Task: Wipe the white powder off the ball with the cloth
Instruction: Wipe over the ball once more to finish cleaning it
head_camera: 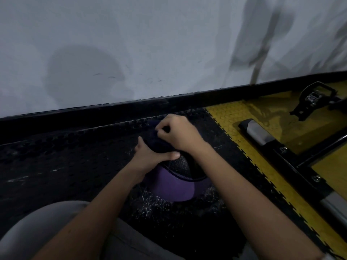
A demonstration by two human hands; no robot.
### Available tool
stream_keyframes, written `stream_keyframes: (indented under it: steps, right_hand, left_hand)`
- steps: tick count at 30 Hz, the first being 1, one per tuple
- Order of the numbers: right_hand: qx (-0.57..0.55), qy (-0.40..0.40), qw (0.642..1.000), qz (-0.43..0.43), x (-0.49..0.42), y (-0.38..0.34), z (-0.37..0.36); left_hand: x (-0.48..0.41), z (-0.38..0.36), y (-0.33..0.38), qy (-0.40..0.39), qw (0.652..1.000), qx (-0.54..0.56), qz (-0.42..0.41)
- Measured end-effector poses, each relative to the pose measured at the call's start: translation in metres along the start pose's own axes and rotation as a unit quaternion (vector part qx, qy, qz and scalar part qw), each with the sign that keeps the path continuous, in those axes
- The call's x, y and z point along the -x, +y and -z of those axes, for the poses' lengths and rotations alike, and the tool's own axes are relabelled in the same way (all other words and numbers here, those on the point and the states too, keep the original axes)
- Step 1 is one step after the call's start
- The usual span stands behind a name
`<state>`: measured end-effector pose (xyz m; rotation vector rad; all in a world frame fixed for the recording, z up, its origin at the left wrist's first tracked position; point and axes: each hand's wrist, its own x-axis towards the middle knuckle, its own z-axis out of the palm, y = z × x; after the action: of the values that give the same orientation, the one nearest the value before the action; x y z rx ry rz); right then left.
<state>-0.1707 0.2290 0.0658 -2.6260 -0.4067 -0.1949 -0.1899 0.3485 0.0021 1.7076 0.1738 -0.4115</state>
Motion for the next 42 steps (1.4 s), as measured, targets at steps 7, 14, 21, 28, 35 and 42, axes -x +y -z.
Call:
stream_keyframes:
  steps: [7, 14, 21, 28, 35, 42]
  right_hand:
    - [-0.202, 0.118, 0.948, -0.215, 0.017, 0.072, 0.017]
    - [-0.470, 0.230, 0.715, -0.463, 0.103, 0.093, -0.027]
    - [-0.473, 0.379, 0.662, -0.440, 0.093, 0.060, -0.035]
    - [-0.231, 0.413, 0.860, -0.189, 0.108, 0.020, -0.059]
    - [-0.438, 0.367, 0.714, -0.405, 0.126, 0.068, -0.080]
    - [-0.541, 0.264, 0.645, -0.470, 0.125, 0.072, -0.074]
  left_hand:
    - [-0.004, 0.002, 0.001, -0.018, 1.000, 0.010, 0.005]
    - [-0.019, 0.006, -0.013, -0.018, 0.998, 0.049, 0.023]
    - [-0.024, 0.009, -0.016, 0.007, 0.997, 0.077, 0.015]
    - [-0.030, 0.008, -0.017, 0.016, 0.998, 0.063, 0.009]
    - [-0.027, 0.010, -0.013, -0.003, 0.998, 0.058, 0.004]
    - [-0.009, 0.016, 0.001, -0.070, 0.971, 0.226, 0.015]
